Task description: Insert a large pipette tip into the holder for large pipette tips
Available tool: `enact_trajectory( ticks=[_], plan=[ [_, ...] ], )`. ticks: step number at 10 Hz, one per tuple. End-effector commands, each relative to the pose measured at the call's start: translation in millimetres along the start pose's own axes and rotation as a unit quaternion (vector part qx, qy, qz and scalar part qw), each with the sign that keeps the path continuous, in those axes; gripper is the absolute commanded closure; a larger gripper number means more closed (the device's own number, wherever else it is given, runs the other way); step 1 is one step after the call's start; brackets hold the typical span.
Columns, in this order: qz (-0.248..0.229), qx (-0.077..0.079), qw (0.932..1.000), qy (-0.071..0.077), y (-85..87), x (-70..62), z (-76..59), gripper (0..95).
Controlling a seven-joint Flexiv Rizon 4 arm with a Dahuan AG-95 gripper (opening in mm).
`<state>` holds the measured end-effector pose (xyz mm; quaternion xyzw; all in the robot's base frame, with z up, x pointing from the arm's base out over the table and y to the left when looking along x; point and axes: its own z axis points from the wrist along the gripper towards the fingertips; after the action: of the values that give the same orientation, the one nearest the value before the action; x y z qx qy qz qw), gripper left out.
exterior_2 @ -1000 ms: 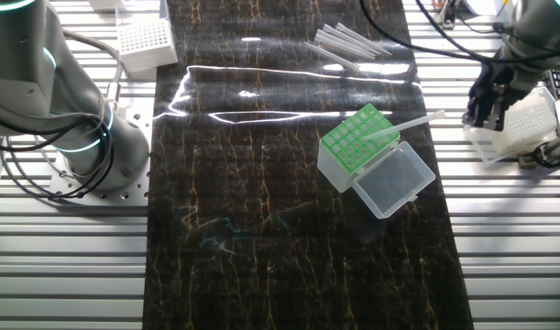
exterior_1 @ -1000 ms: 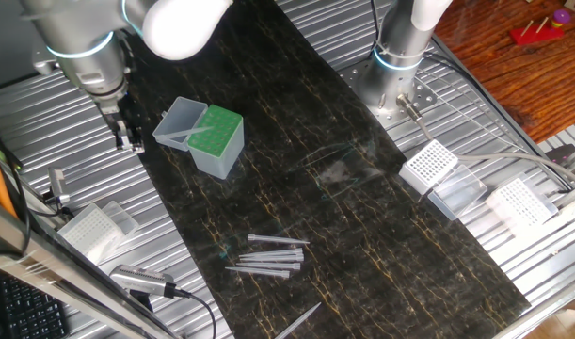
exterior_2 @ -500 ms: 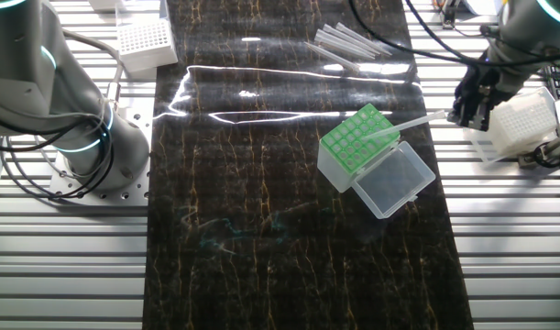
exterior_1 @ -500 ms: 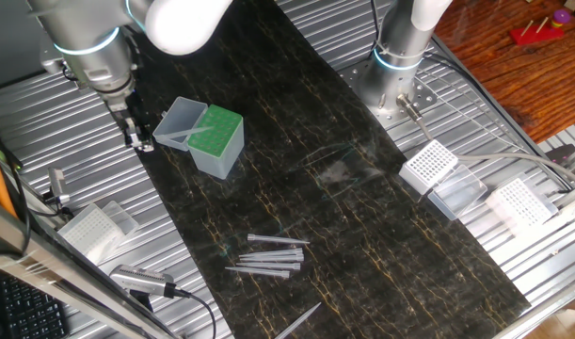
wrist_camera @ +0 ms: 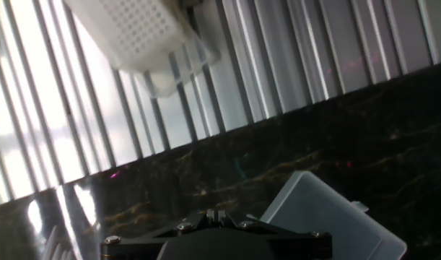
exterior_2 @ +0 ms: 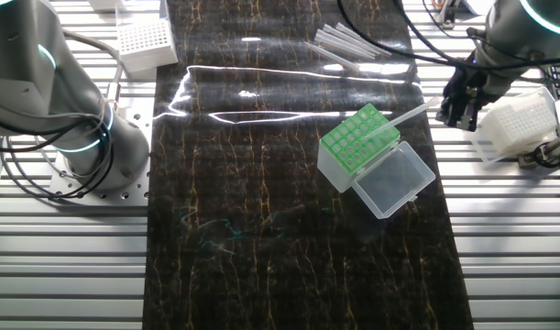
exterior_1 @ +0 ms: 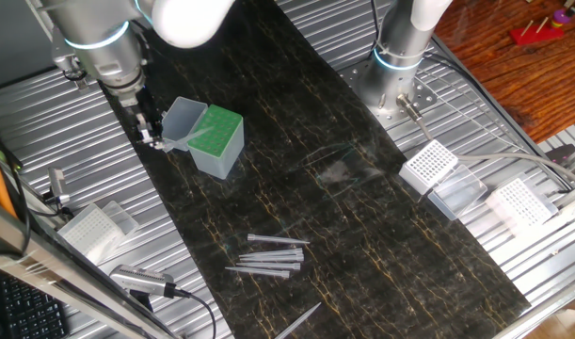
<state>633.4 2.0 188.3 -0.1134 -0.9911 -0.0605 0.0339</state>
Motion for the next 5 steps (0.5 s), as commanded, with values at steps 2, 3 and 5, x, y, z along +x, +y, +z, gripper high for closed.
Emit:
enact_trajectory(
  ticks=[2, 3, 5],
  plan=[
    [-0.016, 0.007, 0.9998, -0.009, -6.5, -4.0, -7.7, 95.0],
    [-0.022, 0.015, 0.9996, -0.006, -10.2, -9.7, -14.9, 95.0],
    [-0.021, 0.022, 0.9995, -0.002, -12.9, -23.5, -18.3, 95.0]
  ],
)
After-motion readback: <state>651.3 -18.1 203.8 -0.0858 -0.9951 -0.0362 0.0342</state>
